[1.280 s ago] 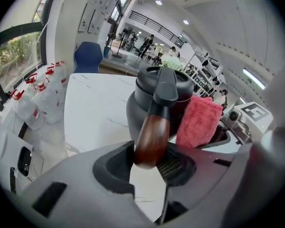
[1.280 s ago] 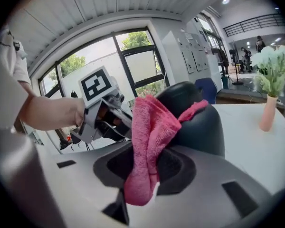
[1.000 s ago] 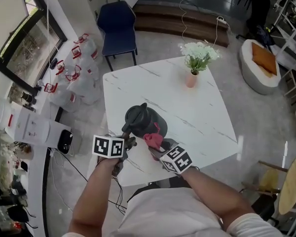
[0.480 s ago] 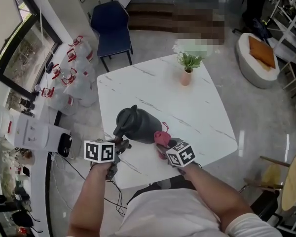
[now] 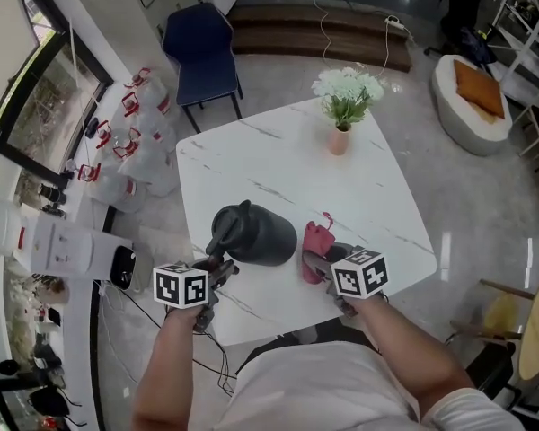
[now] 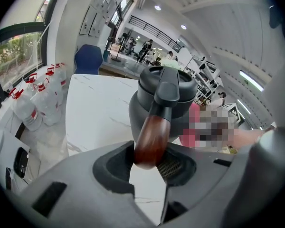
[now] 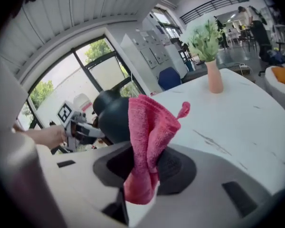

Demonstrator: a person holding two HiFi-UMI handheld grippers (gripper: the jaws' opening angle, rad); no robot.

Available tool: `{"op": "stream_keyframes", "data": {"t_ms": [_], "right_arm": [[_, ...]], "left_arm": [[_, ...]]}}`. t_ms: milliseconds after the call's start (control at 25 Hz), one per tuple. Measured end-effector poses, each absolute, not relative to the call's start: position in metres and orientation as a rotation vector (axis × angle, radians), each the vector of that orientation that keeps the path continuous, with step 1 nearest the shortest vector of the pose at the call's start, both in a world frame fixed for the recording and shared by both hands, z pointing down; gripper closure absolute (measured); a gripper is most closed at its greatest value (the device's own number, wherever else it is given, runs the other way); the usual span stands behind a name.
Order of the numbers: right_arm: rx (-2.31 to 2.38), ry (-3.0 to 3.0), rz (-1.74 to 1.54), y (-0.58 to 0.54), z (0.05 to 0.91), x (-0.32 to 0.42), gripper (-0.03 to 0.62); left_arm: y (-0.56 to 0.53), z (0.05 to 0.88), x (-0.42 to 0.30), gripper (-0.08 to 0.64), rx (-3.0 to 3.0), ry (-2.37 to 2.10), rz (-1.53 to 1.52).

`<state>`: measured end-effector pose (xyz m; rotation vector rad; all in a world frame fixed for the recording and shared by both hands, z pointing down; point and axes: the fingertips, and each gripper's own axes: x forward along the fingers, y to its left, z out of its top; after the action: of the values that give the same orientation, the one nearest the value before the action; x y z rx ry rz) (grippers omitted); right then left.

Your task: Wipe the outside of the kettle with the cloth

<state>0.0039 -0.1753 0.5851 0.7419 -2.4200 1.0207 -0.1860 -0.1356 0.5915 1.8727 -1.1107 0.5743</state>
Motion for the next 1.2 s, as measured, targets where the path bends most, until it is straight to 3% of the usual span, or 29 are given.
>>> {"op": "stream_keyframes", "data": {"t_ms": [240, 360, 600, 1200], "right_arm": [[0.576, -2.742, 1.304, -0.173, 0.483, -0.048, 0.472], [0.546, -2.763, 1.274, -0.177, 0.469, -0.075, 0.471], [0.546, -2.673, 1.214, -0.185, 0.473, -0.090, 0.471], [0.712, -2.571, 1.263, -0.187, 0.535, -0.037, 0.468]], "left_arm": [[-0.132, 0.591, -0.183, 0.431, 1.896, -1.118, 0.600], [-0.133, 0.592, -0.182, 0.431, 1.913, -1.129, 0.620], [-0.135, 0.591, -0.181, 0.431, 1.941, -1.134, 0.657], [-0.137, 0.592, -0.185, 0.432, 2.002, -1.111, 0.744]]}}
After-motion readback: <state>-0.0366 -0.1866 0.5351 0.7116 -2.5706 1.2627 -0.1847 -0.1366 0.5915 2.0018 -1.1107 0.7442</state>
